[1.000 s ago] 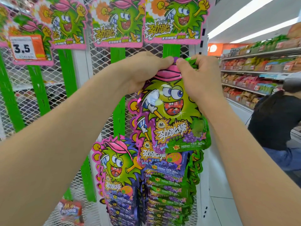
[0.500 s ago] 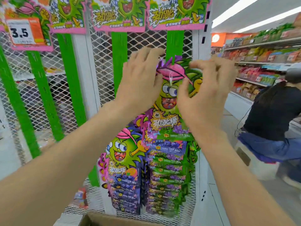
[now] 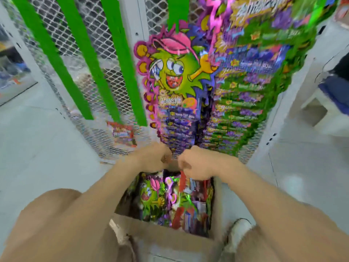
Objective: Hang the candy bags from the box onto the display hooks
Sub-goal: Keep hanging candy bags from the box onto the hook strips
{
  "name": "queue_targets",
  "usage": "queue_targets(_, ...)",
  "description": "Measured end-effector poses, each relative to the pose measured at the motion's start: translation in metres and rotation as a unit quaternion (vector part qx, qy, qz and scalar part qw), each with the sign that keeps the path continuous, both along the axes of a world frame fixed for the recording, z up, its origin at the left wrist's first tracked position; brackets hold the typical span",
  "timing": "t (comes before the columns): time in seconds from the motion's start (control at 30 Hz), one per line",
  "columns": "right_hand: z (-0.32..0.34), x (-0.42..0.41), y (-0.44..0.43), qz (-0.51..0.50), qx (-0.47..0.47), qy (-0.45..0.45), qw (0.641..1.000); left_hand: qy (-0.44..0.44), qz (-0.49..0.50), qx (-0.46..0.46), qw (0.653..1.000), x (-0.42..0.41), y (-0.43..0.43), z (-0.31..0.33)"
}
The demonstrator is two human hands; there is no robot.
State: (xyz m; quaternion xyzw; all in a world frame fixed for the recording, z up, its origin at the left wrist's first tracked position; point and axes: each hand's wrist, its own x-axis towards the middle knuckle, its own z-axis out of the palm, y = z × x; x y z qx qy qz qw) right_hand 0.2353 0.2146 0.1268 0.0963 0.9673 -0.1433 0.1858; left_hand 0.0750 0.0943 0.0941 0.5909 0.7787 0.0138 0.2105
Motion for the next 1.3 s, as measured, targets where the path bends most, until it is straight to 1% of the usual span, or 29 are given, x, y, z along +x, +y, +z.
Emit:
queue_targets(0.03,-0.017,-0.003,-0.003,0.014,0.017,-0.039,0.999,-0.027,0.022,-0.018,0.999,-0.003,-0.004,-0.025)
queue_targets(0.1,-0.039,-0.011,-0.003,0.032,0.024,-0.079,0.996,-0.057,0.076,-0.042,0.995,-0.009,-0.01,-0.072)
queue_targets(0.17,-0.045,-0.018,0.0,0.041,0.021,-0.081,0.996,-0.055,0.113,-0.053,0.991,-0.021,-0.022,-0.124)
queue_targets(0.27,-0.051,-0.031,0.012,0.059,0.06,-0.098,0.992,-0.043,0.153,-0.092,0.983,-0.035,-0.04,-0.192)
queue_targets(0.33,-0.059,-0.041,0.017,0.061,0.07,-0.116,0.989,-0.011,0.16,-0.126,0.979,-0.035,-0.045,-0.214)
queue_targets(0.4,-0.071,-0.056,0.018,0.057,0.051,-0.126,0.989,0.01,0.155,-0.141,0.978,-0.037,-0.047,-0.232)
queue_targets(0.5,-0.078,-0.078,0.011,0.07,0.035,-0.116,0.99,0.004,0.133,-0.164,0.977,-0.048,-0.043,-0.254)
queue_targets(0.53,-0.078,-0.085,0.008,0.077,0.033,-0.111,0.99,0.002,0.131,-0.154,0.979,-0.05,-0.04,-0.259)
queue_targets(0.63,-0.08,-0.1,-0.001,0.087,0.027,-0.1,0.991,0.027,0.126,-0.113,0.985,-0.052,-0.03,-0.261)
queue_targets(0.7,-0.079,-0.104,-0.005,0.091,0.024,-0.104,0.99,0.058,0.083,-0.109,0.989,-0.052,-0.028,-0.259)
queue_targets(0.77,-0.078,-0.105,-0.009,0.094,0.03,-0.105,0.99,0.066,0.023,-0.124,0.99,-0.054,-0.03,-0.256)
queue_targets(0.87,-0.076,-0.102,-0.012,0.086,0.051,-0.109,0.989,0.081,-0.025,-0.151,0.985,-0.057,-0.033,-0.256)
queue_targets(0.97,-0.075,-0.097,-0.017,0.067,0.063,-0.122,0.988,0.125,-0.031,-0.135,0.982,-0.058,-0.031,-0.253)
queue_targets(1.03,-0.073,-0.097,-0.024,0.063,0.067,-0.13,0.987,0.129,-0.023,-0.127,0.983,-0.06,-0.029,-0.244)
queue_targets(1.1,-0.071,-0.098,-0.03,0.052,0.062,-0.134,0.988,0.12,-0.03,-0.105,0.987,-0.061,-0.024,-0.23)
queue_targets(1.17,-0.067,-0.098,-0.037,0.042,0.047,-0.128,0.99,0.089,-0.041,-0.089,0.991,-0.063,-0.02,-0.213)
queue_targets(1.23,-0.06,-0.096,-0.041,0.039,0.029,-0.114,0.992,0.009,-0.031,-0.077,0.997,-0.07,-0.018,-0.195)
queue_targets(1.3,-0.052,-0.09,-0.039,0.039,0.028,-0.109,0.993,-0.067,-0.036,-0.068,0.995,-0.078,-0.015,-0.166)
